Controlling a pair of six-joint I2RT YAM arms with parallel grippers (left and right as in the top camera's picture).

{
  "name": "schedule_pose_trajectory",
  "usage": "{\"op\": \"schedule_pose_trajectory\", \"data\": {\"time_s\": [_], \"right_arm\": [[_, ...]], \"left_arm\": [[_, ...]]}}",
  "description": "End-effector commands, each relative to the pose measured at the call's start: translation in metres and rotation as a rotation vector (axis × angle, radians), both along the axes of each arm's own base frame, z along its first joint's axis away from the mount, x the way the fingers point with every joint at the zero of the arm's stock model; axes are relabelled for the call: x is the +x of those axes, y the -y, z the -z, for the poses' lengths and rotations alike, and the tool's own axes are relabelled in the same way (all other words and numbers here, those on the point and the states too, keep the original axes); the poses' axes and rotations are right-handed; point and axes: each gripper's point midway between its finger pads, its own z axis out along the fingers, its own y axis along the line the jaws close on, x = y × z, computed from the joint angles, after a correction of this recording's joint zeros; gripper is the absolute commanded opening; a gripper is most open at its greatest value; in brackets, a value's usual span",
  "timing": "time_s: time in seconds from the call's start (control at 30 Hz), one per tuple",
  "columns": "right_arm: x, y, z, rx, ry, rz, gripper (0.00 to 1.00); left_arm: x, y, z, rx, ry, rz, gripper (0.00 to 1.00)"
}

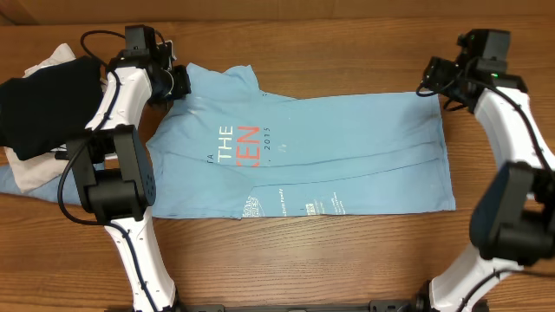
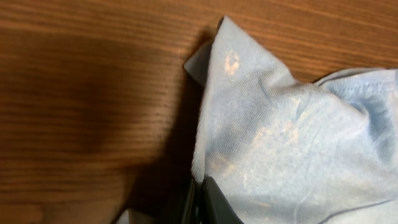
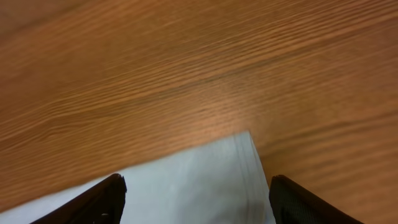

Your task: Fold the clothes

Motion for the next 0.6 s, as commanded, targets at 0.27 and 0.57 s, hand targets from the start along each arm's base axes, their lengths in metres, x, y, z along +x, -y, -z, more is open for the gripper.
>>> {"op": "schedule_pose_trajectory", "data": {"time_s": [0.27,0.57], "right_arm": [[0.028,0.012,0.074,-0.040,-0.020,0.007,0.73],[0.021,0.020,0.100,-0.056,-0.075,0.030,0.72]], "left_arm": [[-0.002,0.001,-0.017,-0.003,0.000,-0.021,0.08],[-0.003,0.003,-0.016,-0.004,-0.004,-0.016,0.08]]}}
